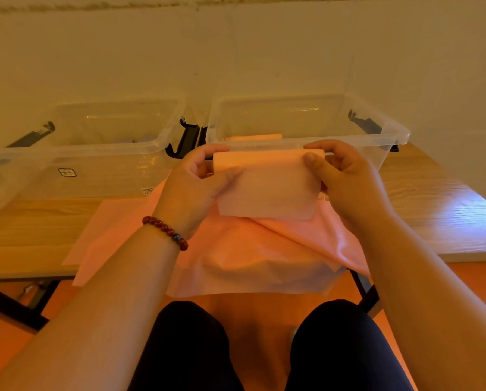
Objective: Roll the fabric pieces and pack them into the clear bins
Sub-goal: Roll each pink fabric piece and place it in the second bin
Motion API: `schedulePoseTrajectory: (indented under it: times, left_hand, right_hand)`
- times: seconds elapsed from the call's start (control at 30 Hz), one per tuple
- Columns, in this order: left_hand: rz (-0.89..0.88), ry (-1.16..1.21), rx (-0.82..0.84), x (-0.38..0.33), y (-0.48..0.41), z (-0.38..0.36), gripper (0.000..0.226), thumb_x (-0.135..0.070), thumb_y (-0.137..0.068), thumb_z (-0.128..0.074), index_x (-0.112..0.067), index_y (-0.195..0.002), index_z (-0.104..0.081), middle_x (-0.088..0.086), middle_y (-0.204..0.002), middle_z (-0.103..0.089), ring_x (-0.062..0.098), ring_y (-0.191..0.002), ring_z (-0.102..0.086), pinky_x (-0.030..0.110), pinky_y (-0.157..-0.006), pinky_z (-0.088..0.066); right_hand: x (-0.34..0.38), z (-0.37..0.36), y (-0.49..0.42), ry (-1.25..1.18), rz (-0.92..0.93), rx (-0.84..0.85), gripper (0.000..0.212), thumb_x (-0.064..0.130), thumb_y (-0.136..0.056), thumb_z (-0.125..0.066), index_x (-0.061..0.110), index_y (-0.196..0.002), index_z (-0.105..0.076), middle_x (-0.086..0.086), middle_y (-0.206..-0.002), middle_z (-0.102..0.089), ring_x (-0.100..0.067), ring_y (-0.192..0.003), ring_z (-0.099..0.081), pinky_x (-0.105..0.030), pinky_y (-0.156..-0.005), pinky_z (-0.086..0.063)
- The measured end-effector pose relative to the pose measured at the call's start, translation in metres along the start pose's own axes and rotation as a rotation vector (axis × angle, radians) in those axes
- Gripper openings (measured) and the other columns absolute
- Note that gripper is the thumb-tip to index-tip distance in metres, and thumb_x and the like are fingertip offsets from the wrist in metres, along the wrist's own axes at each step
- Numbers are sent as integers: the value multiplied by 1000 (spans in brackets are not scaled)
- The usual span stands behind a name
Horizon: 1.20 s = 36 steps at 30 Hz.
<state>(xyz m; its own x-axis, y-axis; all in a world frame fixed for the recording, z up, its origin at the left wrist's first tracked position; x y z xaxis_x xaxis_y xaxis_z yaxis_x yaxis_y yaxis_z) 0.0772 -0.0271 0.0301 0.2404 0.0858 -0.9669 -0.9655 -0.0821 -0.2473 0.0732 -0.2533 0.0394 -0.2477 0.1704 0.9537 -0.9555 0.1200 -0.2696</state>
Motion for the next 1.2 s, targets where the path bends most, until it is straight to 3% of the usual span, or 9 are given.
schedulePoseTrajectory:
  times: [0.17, 0.33, 0.5, 0.6, 0.8, 0.9, 1.03, 1.13, 1.2]
  left_hand:
    - [-54, -5, -60, -10, 4, 5, 17, -17, -85, -68, -32, -88, -62, -16, -87, -65, -12, -73, -62, 12, -63, -52]
    - [-21, 20, -56, -7, 2, 6, 22, -20, -86, -68, -39, -94, -60, -9, -97, -65, -3, -80, -64, 25, -73, -57]
    - [-29, 24, 1, -8, 2, 2, 30, -11, -84, -69, -37, -97, -61, -4, -106, -66, 9, -95, -65, 32, -80, -57]
    - [-29, 9, -24, -9, 2, 4, 20, -18, -86, -68, -36, -94, -63, -2, -104, -66, 9, -92, -64, 33, -79, -58]
    - [-43, 2, -62, -12, 1, 6, 11, -20, -87, -66, -29, -90, -62, -11, -90, -66, -8, -73, -63, 15, -66, -54]
    - [-34, 26, -22, -10, 0, 4, 21, -16, -84, -69, -31, -97, -61, -7, -101, -66, -2, -84, -64, 22, -74, -56]
    - [-28, 4, -31, -10, 0, 5, 18, -20, -85, -69, -34, -95, -62, -5, -99, -66, 1, -82, -64, 29, -74, -58]
    - [-24, -27, -55, -9, 1, 7, 15, -26, -86, -68, -38, -93, -61, -6, -95, -64, 3, -81, -63, 31, -73, -58]
    - [-21, -42, -68, -8, 2, 8, 15, -28, -86, -67, -39, -94, -60, -5, -96, -63, 5, -84, -62, 31, -73, -58]
  right_hand:
    - [2, -5, 0, 1, 0, 85, 24, 12, -89, -68, 27, -106, -61, -8, -85, -64, -13, -76, -61, -29, -69, -55]
    - [1, -5, 0, 8, -16, 36, 7, 22, -89, -68, 26, -95, -65, -12, -89, -65, -25, -83, -63, -52, -81, -53]
    - [-1, -1, -1, -38, -41, -7, 2, 22, -90, -67, 21, -88, -68, -2, -85, -68, -16, -80, -63, -42, -80, -56]
    - [0, -2, -2, -46, -26, -1, 10, 23, -92, -64, 24, -103, -65, -5, -76, -62, -11, -71, -60, -30, -68, -53]
    - [3, -8, -2, 16, -3, 77, 26, 15, -85, -73, 30, -104, -62, -9, -102, -66, -11, -79, -62, -32, -70, -52]
    - [6, -7, -2, 34, -9, 37, 15, 23, -86, -72, 19, -99, -65, -13, -90, -67, -16, -75, -59, -39, -65, -50]
    - [3, -9, -2, 22, -30, 42, 14, 31, -90, -67, 17, -90, -65, -10, -86, -67, -21, -80, -61, -56, -79, -52]
    - [2, -9, -2, -34, -15, 40, 10, 27, -89, -69, 25, -98, -66, -8, -85, -67, -17, -81, -62, -47, -80, -54]
    - [0, -12, -1, -106, -19, 84, 29, 17, -86, -72, 37, -105, -62, -8, -90, -69, -16, -85, -64, -39, -78, -54]
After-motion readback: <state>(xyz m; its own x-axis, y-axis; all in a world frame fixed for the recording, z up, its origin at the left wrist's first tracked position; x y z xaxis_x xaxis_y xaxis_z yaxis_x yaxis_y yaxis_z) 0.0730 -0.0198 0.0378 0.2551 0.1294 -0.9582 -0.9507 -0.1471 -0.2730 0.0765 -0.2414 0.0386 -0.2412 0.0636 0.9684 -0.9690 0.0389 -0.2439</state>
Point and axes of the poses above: each hand's wrist, its own y-axis away from the middle knuckle, its own z-axis out of the back of the hand, x = y × z, the point moved 8 cm from there along -y, towards the middle knuckle
